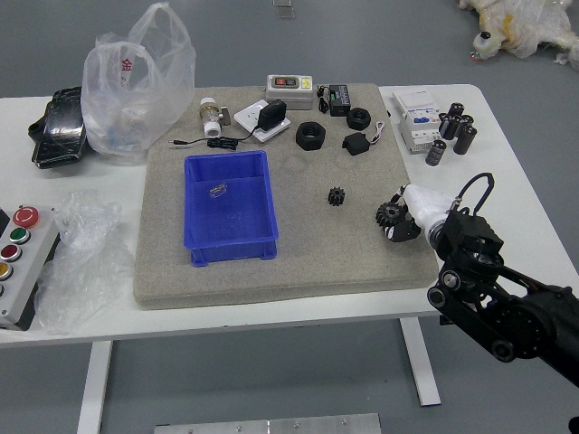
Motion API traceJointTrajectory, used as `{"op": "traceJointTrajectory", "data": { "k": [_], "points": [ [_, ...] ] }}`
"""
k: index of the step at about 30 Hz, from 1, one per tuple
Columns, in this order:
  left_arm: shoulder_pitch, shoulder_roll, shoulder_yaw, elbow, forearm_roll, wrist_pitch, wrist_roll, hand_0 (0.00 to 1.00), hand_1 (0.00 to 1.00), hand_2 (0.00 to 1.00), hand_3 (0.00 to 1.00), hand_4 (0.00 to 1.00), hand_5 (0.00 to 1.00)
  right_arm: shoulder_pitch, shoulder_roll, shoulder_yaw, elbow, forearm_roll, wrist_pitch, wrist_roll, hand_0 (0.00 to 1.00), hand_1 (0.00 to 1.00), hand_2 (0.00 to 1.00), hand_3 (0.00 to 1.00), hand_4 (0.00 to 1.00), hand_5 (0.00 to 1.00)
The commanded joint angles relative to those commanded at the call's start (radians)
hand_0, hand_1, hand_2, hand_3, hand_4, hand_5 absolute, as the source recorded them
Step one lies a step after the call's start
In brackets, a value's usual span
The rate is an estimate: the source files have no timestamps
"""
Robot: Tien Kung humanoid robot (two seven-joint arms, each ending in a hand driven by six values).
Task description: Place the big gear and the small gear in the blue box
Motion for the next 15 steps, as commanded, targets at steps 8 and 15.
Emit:
{"op": "traceJointTrajectory", "data": {
  "k": [8,15],
  "points": [
    [0.004,0.001,-0.012,-0.002,0.012,0.0,0.008,0.645,0.582,0.56,0.651,0.664,0.345,0.041,0.0,-0.053,-0.005,0.01,-0.064,0.057,0.249,0.478,0.334,0.583,0.312,0.002],
    [0.001,0.002,-0.032,-0.005,0.036,-0.004,0.021,0.646,0.582,0.561,0.65,0.663,0.345,0.146,0.024,-0.152,0.015,0.02,-0.138,0.172,0.255,0.48,0.334,0.578,0.309,0.002]
  ]
}}
